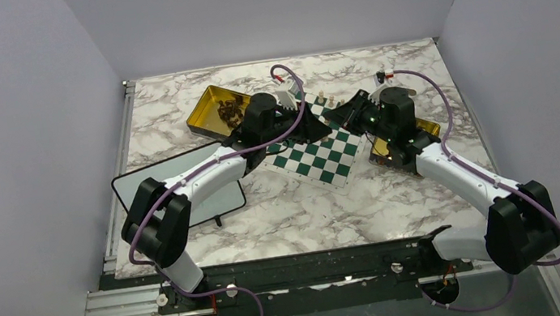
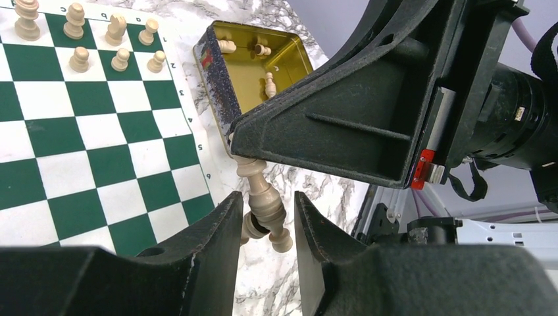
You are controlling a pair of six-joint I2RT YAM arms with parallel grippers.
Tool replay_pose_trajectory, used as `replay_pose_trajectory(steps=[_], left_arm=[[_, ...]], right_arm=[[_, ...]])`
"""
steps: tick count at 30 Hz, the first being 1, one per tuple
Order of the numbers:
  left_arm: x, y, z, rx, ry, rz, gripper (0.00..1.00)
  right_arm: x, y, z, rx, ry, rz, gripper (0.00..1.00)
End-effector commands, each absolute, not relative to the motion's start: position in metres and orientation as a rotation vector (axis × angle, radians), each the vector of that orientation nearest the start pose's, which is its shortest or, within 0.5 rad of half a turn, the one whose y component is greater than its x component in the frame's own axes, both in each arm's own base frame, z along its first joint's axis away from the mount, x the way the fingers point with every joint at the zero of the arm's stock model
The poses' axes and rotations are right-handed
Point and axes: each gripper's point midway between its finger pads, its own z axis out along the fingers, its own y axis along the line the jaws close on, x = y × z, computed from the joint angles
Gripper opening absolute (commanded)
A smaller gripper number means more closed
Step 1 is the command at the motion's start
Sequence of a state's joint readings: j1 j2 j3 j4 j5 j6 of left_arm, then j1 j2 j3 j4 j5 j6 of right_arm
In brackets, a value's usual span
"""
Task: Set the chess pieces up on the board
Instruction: Pick up the chess piece from the storage box.
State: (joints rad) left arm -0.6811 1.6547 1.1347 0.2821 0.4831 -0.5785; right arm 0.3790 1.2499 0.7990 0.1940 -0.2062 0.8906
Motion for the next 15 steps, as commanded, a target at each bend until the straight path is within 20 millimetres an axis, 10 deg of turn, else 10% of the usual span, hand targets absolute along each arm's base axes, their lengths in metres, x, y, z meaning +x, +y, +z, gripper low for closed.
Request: replay_pose_trajectory(steps=[1,15], left_arm=[[0.3136,-0.3908,0.2267,0.525,1.911,-1.306,0.35],[0.3113,-0.3914,0.2271,0.565,1.904,-1.307,0.1]], right_arm=[[0.359,0.2141,0.2288,0.352,1.897,1.049,0.09],[0.3527,0.2212,0.2303,0.26,1.899,1.078,0.2]])
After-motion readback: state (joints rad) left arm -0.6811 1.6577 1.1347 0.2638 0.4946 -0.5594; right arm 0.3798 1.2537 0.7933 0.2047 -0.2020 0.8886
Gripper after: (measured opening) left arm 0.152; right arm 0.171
